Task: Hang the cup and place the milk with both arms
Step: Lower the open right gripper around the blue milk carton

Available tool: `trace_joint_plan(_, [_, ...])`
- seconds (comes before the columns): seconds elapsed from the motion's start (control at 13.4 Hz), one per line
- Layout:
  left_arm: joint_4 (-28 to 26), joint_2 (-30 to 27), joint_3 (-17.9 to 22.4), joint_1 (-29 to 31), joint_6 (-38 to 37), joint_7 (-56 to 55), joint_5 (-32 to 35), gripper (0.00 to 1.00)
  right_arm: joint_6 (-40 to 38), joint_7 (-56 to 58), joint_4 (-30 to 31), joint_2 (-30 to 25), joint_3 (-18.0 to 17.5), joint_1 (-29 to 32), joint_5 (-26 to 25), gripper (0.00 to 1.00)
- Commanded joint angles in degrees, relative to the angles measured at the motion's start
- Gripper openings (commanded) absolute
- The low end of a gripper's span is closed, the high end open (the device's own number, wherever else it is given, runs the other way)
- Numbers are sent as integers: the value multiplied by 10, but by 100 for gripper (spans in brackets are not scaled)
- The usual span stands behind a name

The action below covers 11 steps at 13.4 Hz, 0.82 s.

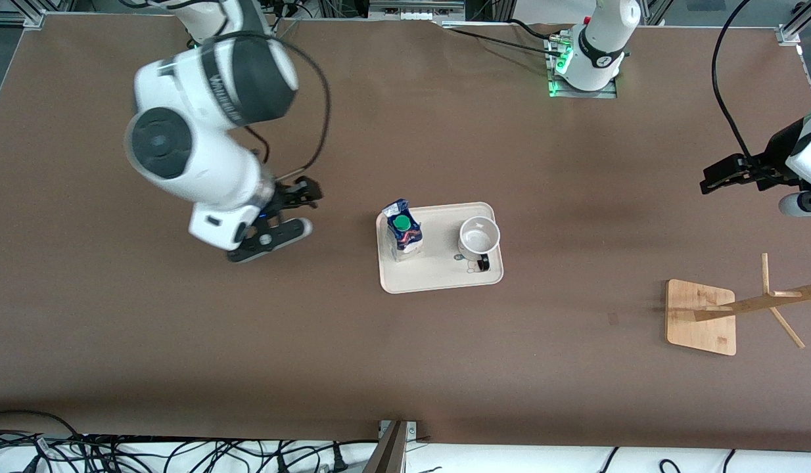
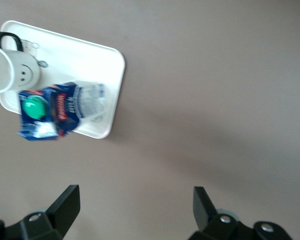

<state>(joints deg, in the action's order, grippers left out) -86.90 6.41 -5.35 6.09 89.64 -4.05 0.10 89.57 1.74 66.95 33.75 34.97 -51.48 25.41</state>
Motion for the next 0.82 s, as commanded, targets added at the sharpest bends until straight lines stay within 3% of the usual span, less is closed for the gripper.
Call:
trace_joint_plan(0.0, [9, 1, -4, 2, -9, -4, -5, 100, 32, -58, 1, 18, 6, -38, 5, 100])
trace_joint_plan(0.22, [9, 1, -4, 2, -9, -4, -5, 100, 58, -82, 1, 38, 4, -55, 6, 100])
trace_joint_plan(0.75, [9, 1, -3, 2, -9, -4, -4, 100, 118, -80, 1, 77, -59, -55, 6, 100])
